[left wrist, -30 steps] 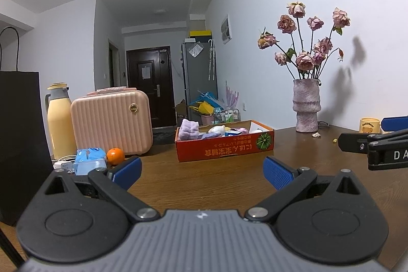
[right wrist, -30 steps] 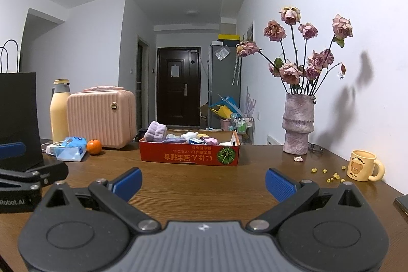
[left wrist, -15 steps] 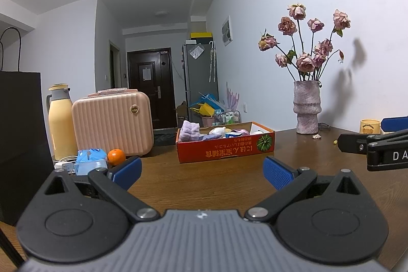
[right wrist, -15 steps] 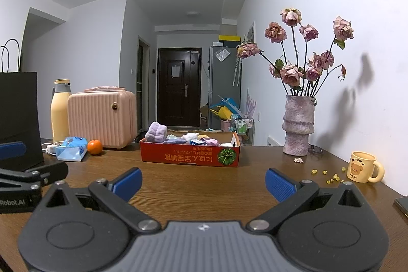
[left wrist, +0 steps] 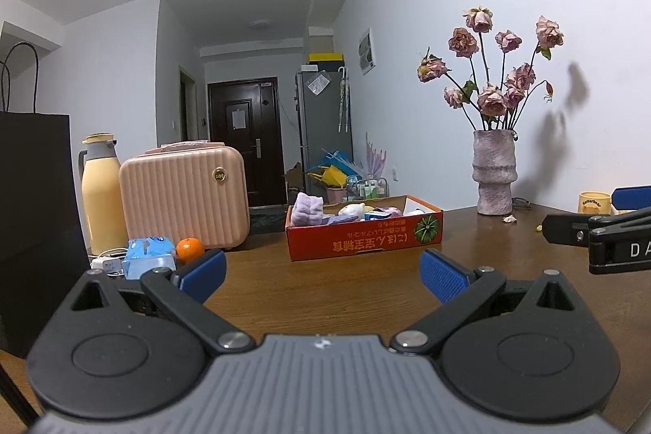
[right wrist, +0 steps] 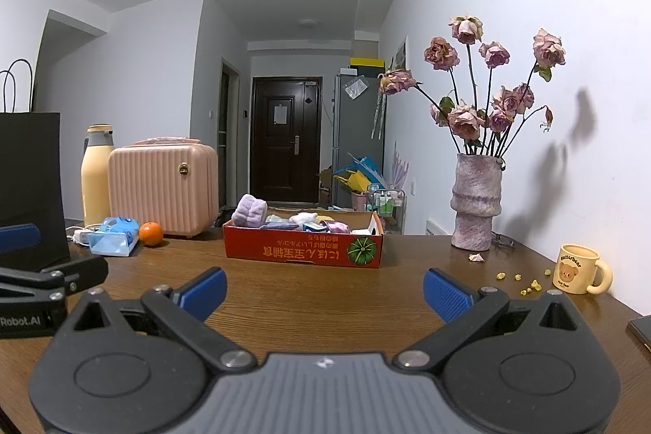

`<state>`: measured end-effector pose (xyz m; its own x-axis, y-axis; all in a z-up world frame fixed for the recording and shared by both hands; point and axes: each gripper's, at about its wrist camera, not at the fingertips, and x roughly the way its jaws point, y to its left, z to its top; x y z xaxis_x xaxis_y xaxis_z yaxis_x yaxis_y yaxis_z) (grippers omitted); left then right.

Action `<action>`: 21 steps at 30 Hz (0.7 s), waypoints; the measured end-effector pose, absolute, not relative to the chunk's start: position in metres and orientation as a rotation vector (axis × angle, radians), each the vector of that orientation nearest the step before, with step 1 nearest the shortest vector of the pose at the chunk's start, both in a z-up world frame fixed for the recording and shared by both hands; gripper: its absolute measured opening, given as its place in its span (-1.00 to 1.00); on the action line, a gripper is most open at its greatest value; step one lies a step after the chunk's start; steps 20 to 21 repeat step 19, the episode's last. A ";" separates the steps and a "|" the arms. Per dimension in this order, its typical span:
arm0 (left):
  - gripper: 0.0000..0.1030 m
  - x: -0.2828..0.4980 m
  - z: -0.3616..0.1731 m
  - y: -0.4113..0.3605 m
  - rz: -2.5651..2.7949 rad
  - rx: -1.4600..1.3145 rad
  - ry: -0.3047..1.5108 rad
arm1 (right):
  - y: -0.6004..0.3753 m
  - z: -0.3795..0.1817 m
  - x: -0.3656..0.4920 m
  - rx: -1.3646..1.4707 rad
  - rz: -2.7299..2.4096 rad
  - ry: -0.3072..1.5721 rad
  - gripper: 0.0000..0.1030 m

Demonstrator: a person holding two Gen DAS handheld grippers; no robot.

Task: Organize soft objects

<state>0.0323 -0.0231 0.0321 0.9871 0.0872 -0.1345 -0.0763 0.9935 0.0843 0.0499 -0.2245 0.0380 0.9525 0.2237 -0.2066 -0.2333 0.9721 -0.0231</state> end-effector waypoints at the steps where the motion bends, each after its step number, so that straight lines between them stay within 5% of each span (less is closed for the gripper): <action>1: 1.00 0.032 0.032 -0.023 0.082 0.079 0.138 | -0.224 0.038 0.050 -0.047 0.233 0.204 1.00; 21: 1.00 0.034 0.028 -0.022 0.057 0.063 0.126 | -0.222 0.038 0.053 -0.057 0.234 0.207 1.00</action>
